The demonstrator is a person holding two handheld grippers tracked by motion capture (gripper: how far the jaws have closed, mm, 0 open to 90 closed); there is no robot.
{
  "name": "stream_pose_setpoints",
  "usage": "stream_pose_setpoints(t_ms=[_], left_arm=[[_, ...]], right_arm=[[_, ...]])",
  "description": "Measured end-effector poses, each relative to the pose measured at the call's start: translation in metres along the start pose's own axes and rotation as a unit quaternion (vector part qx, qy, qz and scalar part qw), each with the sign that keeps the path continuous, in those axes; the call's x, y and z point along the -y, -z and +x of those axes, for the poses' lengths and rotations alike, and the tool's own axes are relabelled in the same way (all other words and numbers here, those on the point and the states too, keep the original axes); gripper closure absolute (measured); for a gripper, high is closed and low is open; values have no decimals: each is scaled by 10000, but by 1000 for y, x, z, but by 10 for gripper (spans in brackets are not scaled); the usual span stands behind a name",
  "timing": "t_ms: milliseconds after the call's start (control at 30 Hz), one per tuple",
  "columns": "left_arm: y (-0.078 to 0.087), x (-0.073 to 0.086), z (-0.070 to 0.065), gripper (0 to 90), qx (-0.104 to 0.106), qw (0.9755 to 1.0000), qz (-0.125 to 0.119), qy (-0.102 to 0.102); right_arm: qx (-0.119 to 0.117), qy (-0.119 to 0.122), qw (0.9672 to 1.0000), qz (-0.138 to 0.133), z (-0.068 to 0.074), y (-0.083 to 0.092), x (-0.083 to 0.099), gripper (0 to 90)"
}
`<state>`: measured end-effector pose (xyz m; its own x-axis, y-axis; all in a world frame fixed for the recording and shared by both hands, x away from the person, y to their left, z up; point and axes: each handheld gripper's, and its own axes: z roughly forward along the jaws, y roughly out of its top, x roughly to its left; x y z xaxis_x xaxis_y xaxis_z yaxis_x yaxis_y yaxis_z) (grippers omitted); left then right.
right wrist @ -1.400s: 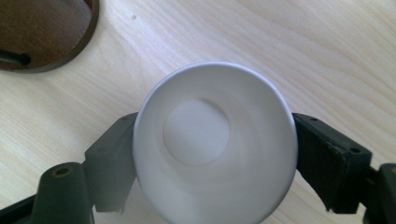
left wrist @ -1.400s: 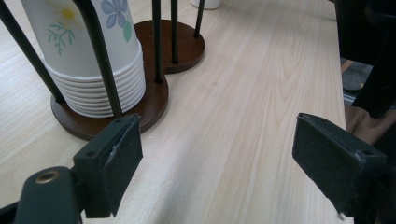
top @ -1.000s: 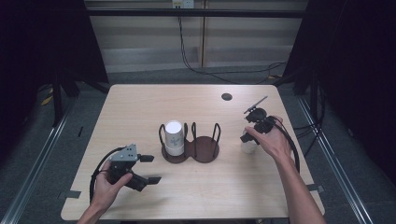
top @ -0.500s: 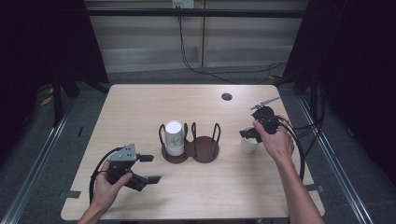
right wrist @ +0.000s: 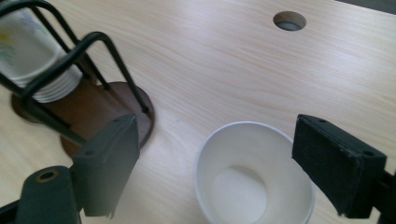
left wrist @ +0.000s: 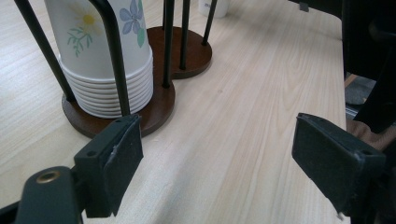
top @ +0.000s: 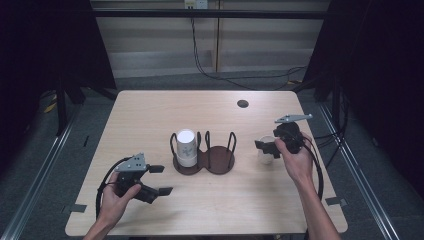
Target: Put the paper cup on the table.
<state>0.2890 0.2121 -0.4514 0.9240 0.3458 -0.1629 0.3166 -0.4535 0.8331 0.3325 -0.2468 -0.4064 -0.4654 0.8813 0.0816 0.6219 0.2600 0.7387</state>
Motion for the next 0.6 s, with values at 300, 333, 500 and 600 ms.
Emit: stream_pose_setpoints(t_ms=[300,333,500,600], left_arm=[[0,1,1,163,-107,9998,-152,61],[0,1,1,162,-123,9998,-153,51],[1,2,2,162,-226,9995,-194,86],[1,2,2,163,-212,9995,-224,95]], right_arm=[[-15,-108,9984,-554,13,13,27,153],[-34,-143,9982,-586,15,14,30,153],[-14,-29,9969,-783,31,20,38,153],[-101,-44,9957,-917,37,22,46,153]])
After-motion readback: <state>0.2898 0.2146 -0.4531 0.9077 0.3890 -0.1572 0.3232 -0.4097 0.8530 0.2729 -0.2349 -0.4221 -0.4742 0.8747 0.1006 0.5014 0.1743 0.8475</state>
